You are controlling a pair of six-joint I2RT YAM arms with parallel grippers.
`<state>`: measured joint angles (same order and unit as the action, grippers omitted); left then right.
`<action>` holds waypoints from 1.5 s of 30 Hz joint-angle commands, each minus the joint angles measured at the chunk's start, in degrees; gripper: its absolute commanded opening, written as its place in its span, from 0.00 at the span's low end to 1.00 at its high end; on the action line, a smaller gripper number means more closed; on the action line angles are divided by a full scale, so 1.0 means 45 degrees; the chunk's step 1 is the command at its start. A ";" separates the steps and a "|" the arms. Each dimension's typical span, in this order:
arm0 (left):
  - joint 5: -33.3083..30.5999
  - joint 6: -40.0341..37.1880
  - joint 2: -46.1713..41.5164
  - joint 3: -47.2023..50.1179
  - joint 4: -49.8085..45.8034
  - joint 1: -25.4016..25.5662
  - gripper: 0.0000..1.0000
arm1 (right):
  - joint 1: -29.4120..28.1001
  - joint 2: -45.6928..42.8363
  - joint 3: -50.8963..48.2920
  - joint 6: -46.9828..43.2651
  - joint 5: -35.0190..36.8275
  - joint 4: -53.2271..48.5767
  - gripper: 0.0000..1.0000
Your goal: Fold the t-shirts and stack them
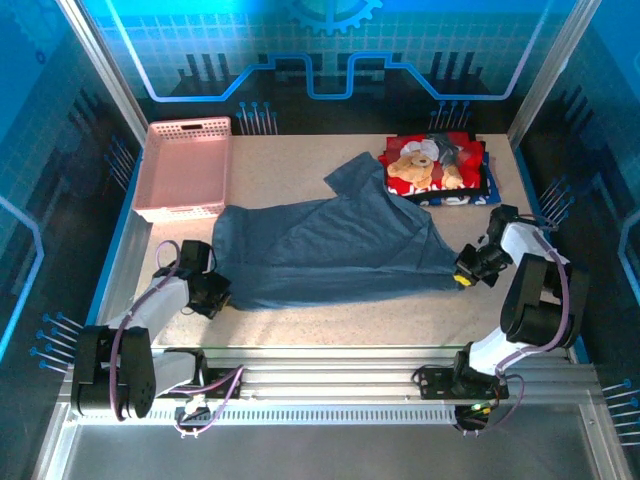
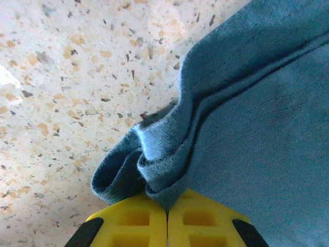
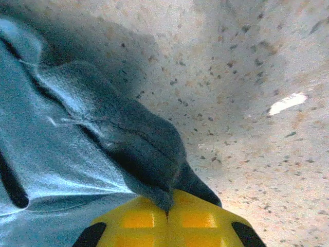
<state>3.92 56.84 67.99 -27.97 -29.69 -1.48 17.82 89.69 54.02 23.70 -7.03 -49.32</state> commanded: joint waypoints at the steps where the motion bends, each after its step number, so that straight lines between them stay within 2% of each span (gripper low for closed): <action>1: -0.0489 -0.0345 0.0054 0.0429 -0.1146 -0.0192 0.05 | 0.0402 -0.0195 0.0119 -0.0460 0.1219 -0.0592 0.00; 9: -0.0033 -0.0129 -0.1557 0.1143 -0.2066 0.0126 0.06 | 0.0782 -0.0765 -0.0735 -0.0358 0.1785 -0.0690 0.00; 16: 0.0018 0.1417 -0.2769 0.1957 -0.2562 0.2054 0.09 | 0.1667 -0.0595 -0.0735 -0.0189 0.2124 -0.0681 0.00; 19: -0.0027 0.2134 -0.3186 0.2211 -0.2668 0.2637 0.13 | 0.1857 -0.0537 -0.0732 -0.0102 0.2083 -0.0605 0.02; 21: -0.0166 0.2263 -0.3640 0.2115 -0.3303 0.2729 0.17 | 0.1859 -0.0536 -0.0735 -0.0102 0.1758 -0.0507 0.11; 22: -0.0318 0.2292 -0.4013 0.1983 -0.3730 0.2750 0.24 | 0.1840 -0.0602 -0.0725 -0.0094 0.1587 -0.0505 0.20; 24: -0.0495 0.2326 -0.4777 0.1483 -0.4594 0.2750 0.45 | 0.1739 -0.0965 -0.0569 -0.0200 0.1087 -0.0442 0.35; 26: -0.0443 0.2294 -0.5400 0.0776 -0.5096 0.2764 0.65 | 0.1259 -0.1646 -0.0269 -0.0370 0.0498 -0.0459 0.46; 27: -0.0442 0.2197 -0.5531 0.0380 -0.5151 0.2784 0.70 | 0.0974 -0.1870 -0.0098 -0.0489 0.0206 -0.0480 0.50; 29: -0.0495 0.1690 -0.5478 -0.0528 -0.5005 0.2847 0.73 | -0.0074 -0.2040 0.0532 -0.0810 0.0231 -0.1088 0.55; 35: -0.1326 -0.0756 -0.3518 -0.4198 -0.5608 0.3213 0.83 | -0.3008 -0.1806 0.1024 -0.0719 -0.0644 -0.1780 0.58; 41: -0.1509 -0.3062 -0.2052 -0.6271 -0.5050 0.3570 0.89 | -0.4319 -0.0898 0.0011 -0.0008 -0.0938 -0.0960 0.58; 45: -0.1169 -0.3870 -0.1759 -0.6682 -0.4246 0.3629 0.90 | -0.4812 -0.0468 -0.0283 0.0219 -0.0919 -0.0478 0.57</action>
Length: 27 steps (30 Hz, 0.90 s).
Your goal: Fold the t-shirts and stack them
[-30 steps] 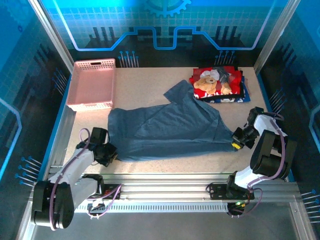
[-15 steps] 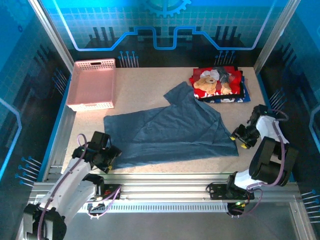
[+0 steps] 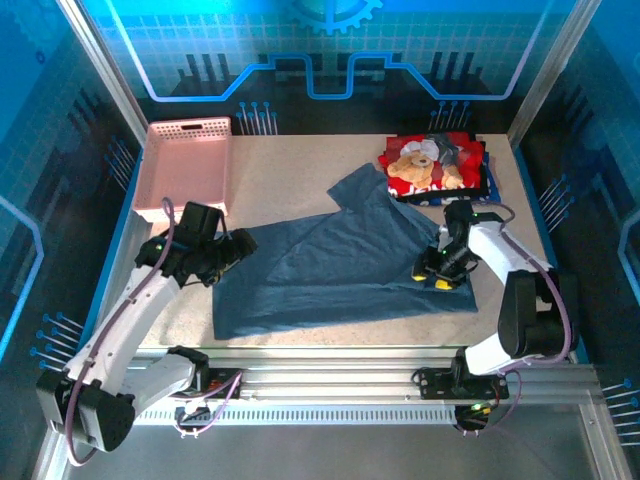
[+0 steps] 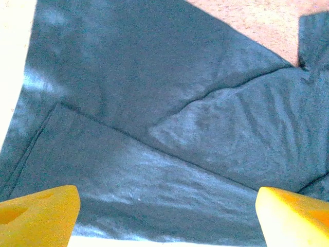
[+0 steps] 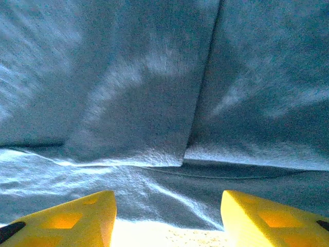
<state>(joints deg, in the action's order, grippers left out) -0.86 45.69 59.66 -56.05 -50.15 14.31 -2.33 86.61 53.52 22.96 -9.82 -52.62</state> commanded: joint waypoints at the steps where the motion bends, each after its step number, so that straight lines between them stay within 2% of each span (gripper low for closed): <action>1: -0.0187 -0.1535 0.0068 -0.0488 0.0345 0.0122 0.90 | -0.0427 0.0308 -0.0193 0.0418 -0.0254 0.0287 0.57; 9: -0.0308 -0.1591 -0.0238 -0.0057 0.0461 0.0122 0.91 | -0.0628 0.0858 -0.0525 0.0724 0.0052 0.0971 0.51; 12: -0.0466 -0.1502 -0.0404 0.0107 0.0432 0.0102 0.91 | -0.0689 0.1173 -0.0434 0.0811 0.0107 0.1243 0.45; 19: -0.0764 -0.1592 -0.0506 0.0146 0.0137 0.0085 0.91 | -0.0809 0.1515 -0.0050 0.1070 -0.0083 0.1557 0.20; 27: -0.0831 -0.1531 -0.0733 0.0461 0.0054 0.0083 0.91 | -0.0865 0.1311 0.0637 0.0933 -0.0175 0.1109 0.07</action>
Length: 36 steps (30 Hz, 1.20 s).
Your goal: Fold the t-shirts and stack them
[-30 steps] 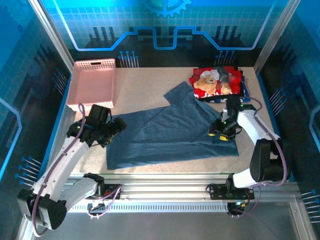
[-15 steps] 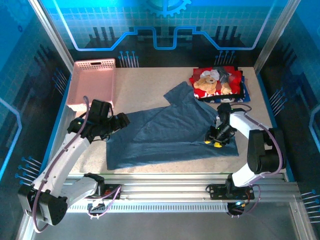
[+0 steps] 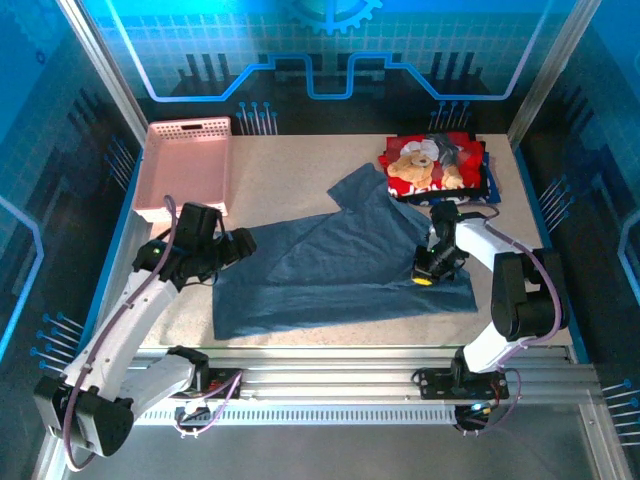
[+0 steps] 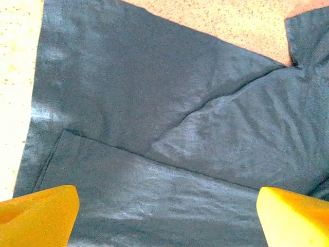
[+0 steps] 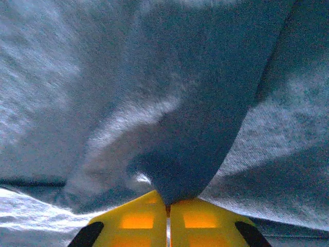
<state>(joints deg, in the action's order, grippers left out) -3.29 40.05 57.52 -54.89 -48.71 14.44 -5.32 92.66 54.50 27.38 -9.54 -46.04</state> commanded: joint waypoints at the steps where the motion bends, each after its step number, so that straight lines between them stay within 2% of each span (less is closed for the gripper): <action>1: -0.0294 -0.0258 -0.0280 0.0259 -0.0265 0.0054 0.91 | -0.0204 -0.0016 0.0526 -0.0056 -0.0286 -0.0354 0.06; 10: -0.0330 0.0215 -0.0396 0.0937 -0.0220 0.0054 0.91 | -0.0915 0.1686 0.2593 -0.0287 -0.0661 -0.0452 0.04; 14: -0.0211 0.0317 -0.0442 0.1181 -0.0170 0.0054 0.91 | -0.1287 0.2919 0.3840 -0.0454 -0.0566 -0.0615 0.09; 18: -0.0140 0.0476 -0.0496 0.1461 -0.0289 0.0054 0.90 | -0.1395 0.3978 0.4733 -0.0456 -0.0630 -0.0647 0.27; 19: -0.0114 0.0537 -0.0534 0.1526 -0.0288 0.0054 0.91 | -0.1395 0.4046 0.4881 -0.0457 -0.0595 -0.0667 0.36; 20: -0.0114 0.0567 -0.0569 0.1587 -0.0322 0.0054 0.91 | -0.1395 0.3993 0.4971 -0.0445 -0.0576 -0.0650 0.42; 22: -0.0132 0.0645 -0.0650 0.1679 -0.0398 0.0054 0.91 | -0.1395 0.3557 0.5129 -0.0410 -0.0356 -0.0628 0.48; 28: -0.0152 0.0940 -0.0725 0.1963 -0.0323 0.0072 0.91 | -0.1283 0.0869 0.4648 -0.0644 -0.1004 0.0200 0.59; 33: 0.0110 0.1174 -0.0310 0.2141 0.0300 0.0170 0.90 | -0.0394 -0.0346 0.3750 -0.0576 -0.1931 -0.0050 0.61; 36: 0.0341 0.1218 0.0012 0.2182 0.1008 0.0550 0.90 | 0.0266 -0.0599 0.2863 -0.0718 -0.1930 -0.0296 0.60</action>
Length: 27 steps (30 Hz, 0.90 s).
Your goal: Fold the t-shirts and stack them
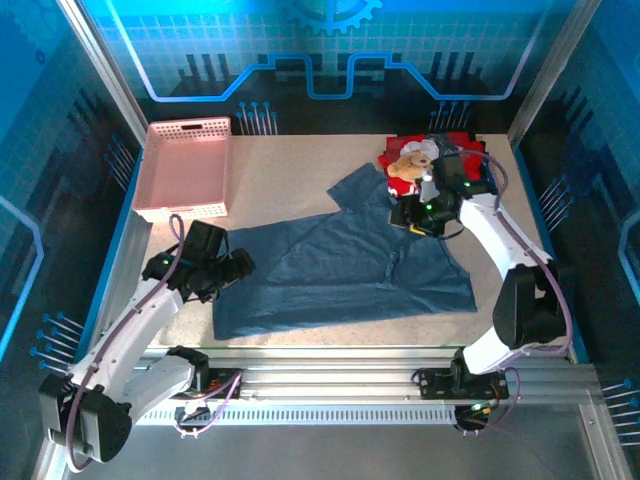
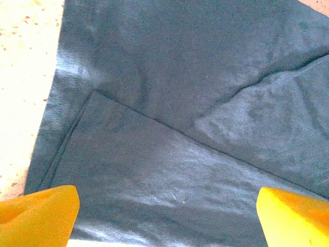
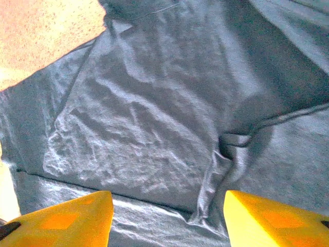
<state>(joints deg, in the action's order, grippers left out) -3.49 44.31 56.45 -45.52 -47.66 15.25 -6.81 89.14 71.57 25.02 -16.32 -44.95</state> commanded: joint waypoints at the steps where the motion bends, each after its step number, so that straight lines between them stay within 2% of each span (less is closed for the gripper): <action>1: 0.0466 0.0271 0.0369 0.0101 0.1044 0.0548 0.90 | 0.0764 0.0171 -0.1235 -0.0279 -0.0506 -0.0477 0.59; 3: 0.0754 0.0260 0.0839 0.0122 0.1764 0.0972 0.90 | 0.1022 0.0303 -0.1899 -0.0258 -0.0291 -0.0342 0.54; 5: 0.0877 0.0441 0.1501 0.0091 0.2192 0.1224 0.83 | 0.1184 0.0713 -0.2391 0.0063 0.0302 -0.0213 0.39; 6: 0.0988 0.0642 0.1830 0.0147 0.2351 0.1256 0.75 | 0.1266 0.0951 -0.2682 0.0267 0.0503 -0.0079 0.34; 8: 0.1016 0.1098 0.2382 0.0420 0.2692 0.1258 0.55 | 0.1332 0.1284 -0.3307 0.0668 0.1130 0.0389 0.28; 9: 0.0980 0.1308 0.2649 0.0600 0.2843 0.1261 0.48 | 0.1365 0.1437 -0.3613 0.0923 0.1645 0.0574 0.25; 10: 0.0915 0.1447 0.2925 0.0721 0.2983 0.1261 0.47 | 0.1431 0.1608 -0.3858 0.1176 0.2030 0.0646 0.23; 15: 0.0717 0.1744 0.4291 0.1007 0.3147 0.1261 0.47 | 0.1708 0.1663 -0.4635 0.1908 0.3503 0.0438 0.20; 20: 0.0452 0.1948 0.4839 0.1376 0.2742 0.1290 0.48 | 0.1879 0.0855 -0.5371 0.2183 0.4134 -0.0249 0.19; 27: -0.0607 0.2512 0.4165 0.2489 0.1085 0.1177 0.49 | 0.1983 -0.0195 -0.6573 0.2565 0.3344 -0.0251 0.21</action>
<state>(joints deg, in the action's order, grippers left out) -2.57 53.12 77.45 -36.82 -36.77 20.62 1.65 88.18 45.45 34.83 -3.01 -42.37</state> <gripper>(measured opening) 0.489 0.204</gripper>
